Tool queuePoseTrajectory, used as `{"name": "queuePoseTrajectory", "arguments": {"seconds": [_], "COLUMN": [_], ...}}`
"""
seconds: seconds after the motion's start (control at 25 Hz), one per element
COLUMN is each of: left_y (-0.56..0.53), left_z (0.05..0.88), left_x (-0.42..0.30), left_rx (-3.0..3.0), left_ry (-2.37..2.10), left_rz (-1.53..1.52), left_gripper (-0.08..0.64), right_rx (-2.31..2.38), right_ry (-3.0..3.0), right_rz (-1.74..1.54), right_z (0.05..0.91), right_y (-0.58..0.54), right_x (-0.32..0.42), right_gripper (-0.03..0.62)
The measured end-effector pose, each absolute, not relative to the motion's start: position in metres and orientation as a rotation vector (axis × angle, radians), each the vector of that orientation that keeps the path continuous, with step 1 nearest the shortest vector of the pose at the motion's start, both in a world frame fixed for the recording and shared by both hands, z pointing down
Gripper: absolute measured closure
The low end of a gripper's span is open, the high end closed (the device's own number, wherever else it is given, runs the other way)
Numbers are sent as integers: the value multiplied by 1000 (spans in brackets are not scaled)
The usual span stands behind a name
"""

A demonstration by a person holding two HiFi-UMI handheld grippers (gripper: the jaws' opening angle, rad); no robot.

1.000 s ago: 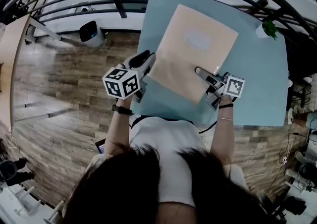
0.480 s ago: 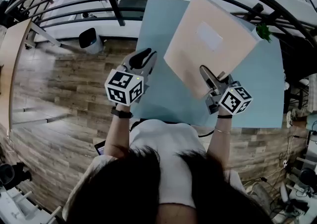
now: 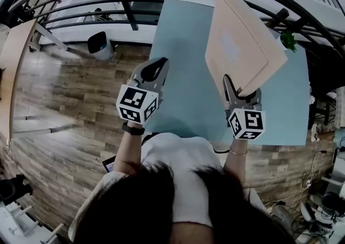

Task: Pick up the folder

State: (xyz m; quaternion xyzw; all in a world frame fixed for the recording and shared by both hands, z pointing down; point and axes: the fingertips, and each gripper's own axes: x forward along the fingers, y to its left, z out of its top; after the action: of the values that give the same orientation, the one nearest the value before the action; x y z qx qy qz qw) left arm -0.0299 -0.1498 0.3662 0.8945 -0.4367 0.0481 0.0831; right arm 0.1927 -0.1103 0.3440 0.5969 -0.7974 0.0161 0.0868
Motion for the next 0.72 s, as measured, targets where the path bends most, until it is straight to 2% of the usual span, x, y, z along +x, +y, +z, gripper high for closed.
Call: {"name": "queuePoseTrajectory", "arguments": {"seconds": [0.28,0.72], "left_y": [-158,-167], "left_z": [369,379], "left_x": [-43,-54], "left_rx": [2662,2666], "left_ry": [-1428,-1421], "left_rz": [152,179], "left_gripper": [503,503], "right_rx": [1814,1856], "right_ry": [-2265,-2268], "right_rz": [-87,20], "right_z": [349,364], "right_y": [-114,-121], "right_x": [196,196], "right_gripper": [321,324]}}
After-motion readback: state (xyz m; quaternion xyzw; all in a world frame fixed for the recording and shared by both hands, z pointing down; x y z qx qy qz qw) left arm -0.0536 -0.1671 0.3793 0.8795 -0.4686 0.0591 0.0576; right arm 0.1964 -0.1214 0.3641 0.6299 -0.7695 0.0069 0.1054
